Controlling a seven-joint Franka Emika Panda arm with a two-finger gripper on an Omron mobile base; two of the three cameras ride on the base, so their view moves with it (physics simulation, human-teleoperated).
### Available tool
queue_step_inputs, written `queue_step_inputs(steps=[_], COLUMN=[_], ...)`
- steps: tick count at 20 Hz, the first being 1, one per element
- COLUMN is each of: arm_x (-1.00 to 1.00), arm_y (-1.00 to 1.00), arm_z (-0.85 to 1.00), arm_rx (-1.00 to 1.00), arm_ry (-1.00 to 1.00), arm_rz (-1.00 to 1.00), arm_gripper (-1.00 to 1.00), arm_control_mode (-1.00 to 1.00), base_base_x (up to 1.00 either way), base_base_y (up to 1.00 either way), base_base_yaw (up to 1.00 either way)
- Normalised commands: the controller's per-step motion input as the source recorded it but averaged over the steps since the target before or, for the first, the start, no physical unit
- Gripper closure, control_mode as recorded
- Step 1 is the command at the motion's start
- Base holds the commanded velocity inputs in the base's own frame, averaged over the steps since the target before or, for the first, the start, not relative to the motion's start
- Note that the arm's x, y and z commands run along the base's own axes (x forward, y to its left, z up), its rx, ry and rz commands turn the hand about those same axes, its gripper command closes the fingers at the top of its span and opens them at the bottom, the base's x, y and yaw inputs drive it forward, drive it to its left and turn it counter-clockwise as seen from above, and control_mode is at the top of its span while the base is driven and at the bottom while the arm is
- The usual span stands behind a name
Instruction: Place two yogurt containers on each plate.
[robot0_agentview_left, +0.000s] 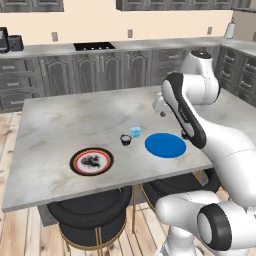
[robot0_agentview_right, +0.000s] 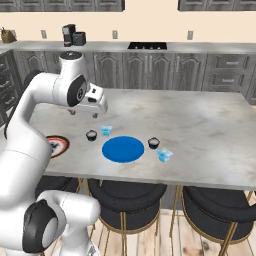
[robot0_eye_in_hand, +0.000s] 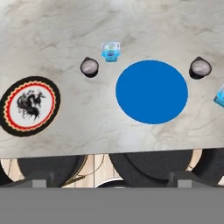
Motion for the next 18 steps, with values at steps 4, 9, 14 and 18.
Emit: queue_step_inputs(steps=[4,9,14,18], arm_x=[0.02,0.31,0.37,0.46], arm_y=[0.07,0.47,0.5,0.33], arm_z=[-0.16,-0.39,-0.28,-0.34], arm_rx=[-0.05,-0.04,0.0,0.0], arm_ry=[0.05,0.0,-0.09,-0.02], arm_rz=[-0.01,0.0,0.01,0.0], arm_gripper=[-1.0,-1.0,-1.0,-1.0], arm_control_mode=[-1.0,-1.0,-1.0,-1.0], base_base_x=[0.0,0.0,0.0,0.0], base_base_y=[0.0,0.0,0.0,0.0], base_base_yaw=[0.0,0.0,0.0,0.0])
